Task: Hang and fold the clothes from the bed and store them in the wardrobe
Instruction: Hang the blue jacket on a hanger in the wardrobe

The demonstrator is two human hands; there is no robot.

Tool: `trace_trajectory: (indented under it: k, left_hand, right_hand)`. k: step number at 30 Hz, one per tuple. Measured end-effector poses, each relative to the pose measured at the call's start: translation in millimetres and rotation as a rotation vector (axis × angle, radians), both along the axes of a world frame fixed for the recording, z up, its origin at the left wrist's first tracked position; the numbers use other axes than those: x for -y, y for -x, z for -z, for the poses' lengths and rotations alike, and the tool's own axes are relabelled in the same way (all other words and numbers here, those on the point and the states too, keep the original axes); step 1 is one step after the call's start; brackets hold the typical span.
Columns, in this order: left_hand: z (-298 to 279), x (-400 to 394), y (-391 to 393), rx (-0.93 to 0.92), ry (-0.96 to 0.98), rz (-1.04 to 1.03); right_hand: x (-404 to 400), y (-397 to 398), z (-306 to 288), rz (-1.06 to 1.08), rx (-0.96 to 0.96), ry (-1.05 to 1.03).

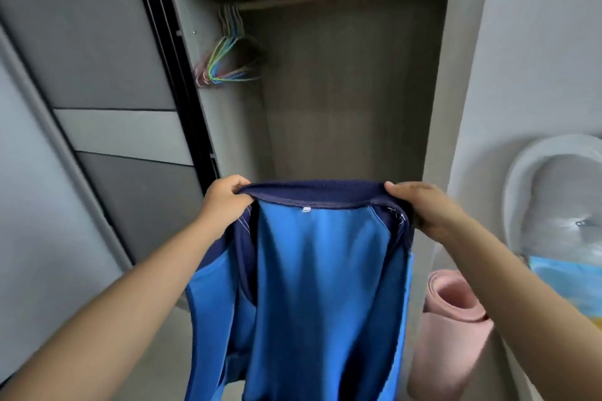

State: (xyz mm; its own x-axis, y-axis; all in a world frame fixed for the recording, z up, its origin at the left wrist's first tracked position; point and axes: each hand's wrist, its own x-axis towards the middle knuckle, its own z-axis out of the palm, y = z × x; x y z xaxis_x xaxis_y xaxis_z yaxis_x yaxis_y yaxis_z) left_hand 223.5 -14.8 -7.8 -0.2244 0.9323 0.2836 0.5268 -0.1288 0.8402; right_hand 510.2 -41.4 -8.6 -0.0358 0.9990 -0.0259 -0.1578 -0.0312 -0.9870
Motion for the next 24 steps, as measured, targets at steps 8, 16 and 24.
trace_trajectory:
  k: [8, 16, 24]
  left_hand:
    - [-59, -125, 86, -0.245, -0.024, -0.161]
    - [-132, -237, 135, -0.536, -0.184, -0.370]
    - [-141, -344, 192, -0.720, -0.273, -0.277]
  right_hand:
    - [-178, 105, -16, -0.189, 0.041, -0.065]
    - [-342, 201, -49, -0.436, 0.385, -0.190]
    - [-456, 295, -93, -0.157, 0.680, -0.677]
